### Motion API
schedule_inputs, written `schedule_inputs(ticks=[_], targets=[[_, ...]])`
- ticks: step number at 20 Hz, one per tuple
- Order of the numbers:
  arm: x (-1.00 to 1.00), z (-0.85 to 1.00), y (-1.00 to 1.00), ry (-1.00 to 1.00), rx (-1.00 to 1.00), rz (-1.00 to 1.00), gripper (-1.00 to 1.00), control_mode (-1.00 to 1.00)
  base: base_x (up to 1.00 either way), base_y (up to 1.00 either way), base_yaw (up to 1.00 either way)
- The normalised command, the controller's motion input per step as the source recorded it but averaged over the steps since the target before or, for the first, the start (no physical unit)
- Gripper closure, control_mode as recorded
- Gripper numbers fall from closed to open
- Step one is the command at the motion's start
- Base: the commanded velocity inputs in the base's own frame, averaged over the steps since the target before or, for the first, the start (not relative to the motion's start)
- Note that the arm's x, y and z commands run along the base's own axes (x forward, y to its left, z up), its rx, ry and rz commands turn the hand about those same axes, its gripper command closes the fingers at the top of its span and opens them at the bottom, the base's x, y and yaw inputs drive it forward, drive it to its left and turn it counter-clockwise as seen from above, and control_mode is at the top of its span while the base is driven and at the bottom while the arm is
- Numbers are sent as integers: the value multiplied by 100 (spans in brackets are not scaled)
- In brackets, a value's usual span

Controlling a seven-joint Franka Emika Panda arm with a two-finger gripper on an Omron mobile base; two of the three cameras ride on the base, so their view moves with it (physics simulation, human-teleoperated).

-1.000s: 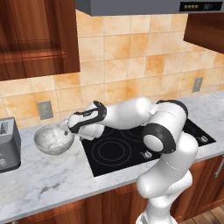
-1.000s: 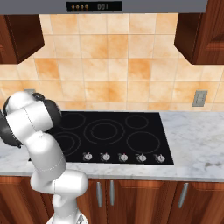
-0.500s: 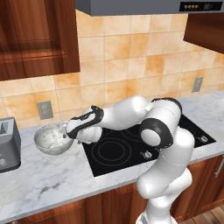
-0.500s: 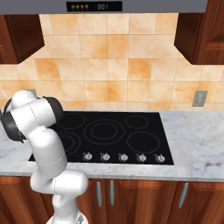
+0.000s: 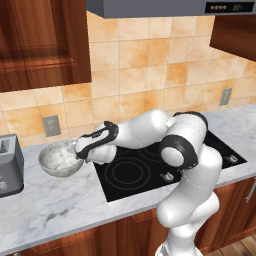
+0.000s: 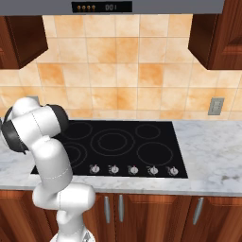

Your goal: Pick the cup and bowl from the counter and place them on the counter next to the sink.

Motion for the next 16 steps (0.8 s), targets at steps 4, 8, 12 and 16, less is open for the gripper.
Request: schedule_inputs(ticks=[4, 8, 12, 16], targets=[[0, 0, 0, 0, 0, 0, 100, -100, 0, 0, 0], [0, 17, -21, 0, 2, 0, 100, -100, 0, 0, 0], [0, 57, -23, 0, 8, 0, 100, -100, 0, 0, 0], [0, 41, -25, 3, 5, 0, 100, -100, 0, 0, 0]])
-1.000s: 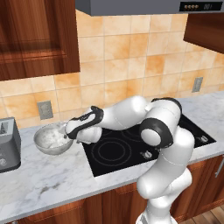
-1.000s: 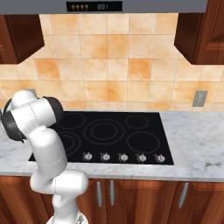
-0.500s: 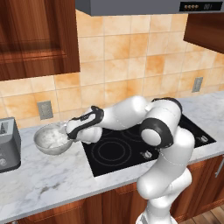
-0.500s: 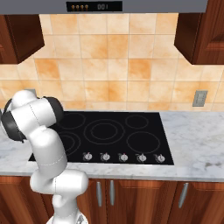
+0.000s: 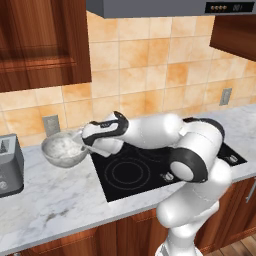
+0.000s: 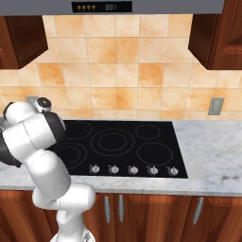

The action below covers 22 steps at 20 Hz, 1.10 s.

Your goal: Pick the cup and bowl from the counter and place them on the counter next to the sink.

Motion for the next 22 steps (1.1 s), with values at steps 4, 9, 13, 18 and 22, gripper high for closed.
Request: schedule_inputs(ticks=[4, 9, 13, 18, 22], targets=[[0, 38, -56, 13, 0, -3, 100, -100, 0, 0, 0], [0, 49, -89, 19, 0, -6, 100, -100, 0, 0, 0], [0, 49, -98, 14, 0, -4, 100, -100, 0, 0, 0], [0, 44, -94, 7, 0, -3, 100, -100, 0, 0, 0], [-6, 29, -80, 0, 0, -2, 100, -100, 0, 0, 0]])
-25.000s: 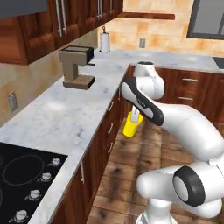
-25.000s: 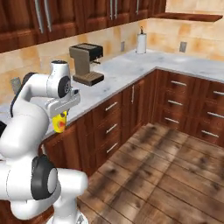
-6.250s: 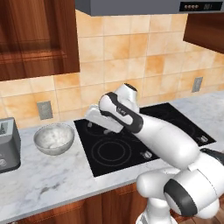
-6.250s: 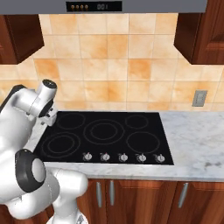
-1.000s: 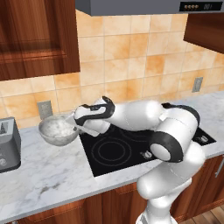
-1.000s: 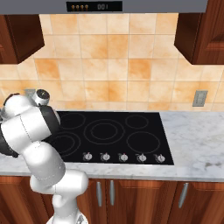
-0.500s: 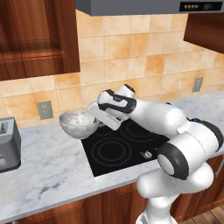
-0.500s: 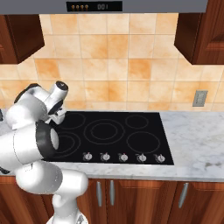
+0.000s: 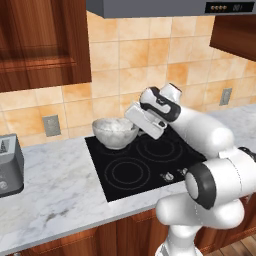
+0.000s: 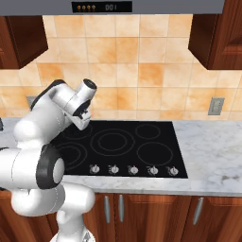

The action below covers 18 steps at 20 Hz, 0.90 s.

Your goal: Pick the cup and bowl from the counter and place them on the counter next to the sink.

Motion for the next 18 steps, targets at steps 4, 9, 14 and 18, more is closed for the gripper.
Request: schedule_inputs(ticks=[4, 9, 14, 18], targets=[[-24, 21, -67, -1, 0, -1, 100, -100, 0, 0, 0], [-23, 0, -74, -2, 0, -1, 100, -100, 0, 0, 0], [-18, 0, -53, -7, 0, 0, 100, -100, 0, 0, 0], [0, 0, -21, -15, 0, 0, 100, -100, 0, 0, 0]])
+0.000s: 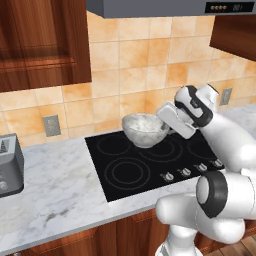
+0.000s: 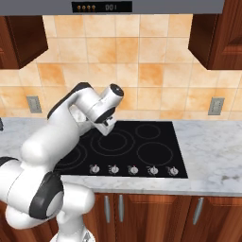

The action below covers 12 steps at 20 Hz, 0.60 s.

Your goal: Pick the cup and bowl from the counter and place them on the counter next to the sink.

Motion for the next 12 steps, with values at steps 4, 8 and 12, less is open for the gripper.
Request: schedule_inputs(ticks=[4, 8, 12], targets=[[-49, -1, -1, -22, 0, 0, 100, -100, 0, 0, 0], [-90, 10, -6, -5, 0, 0, 100, -100, 0, 0, 0], [-68, 4, -19, 0, 0, -1, 100, -100, 0, 0, 0]])
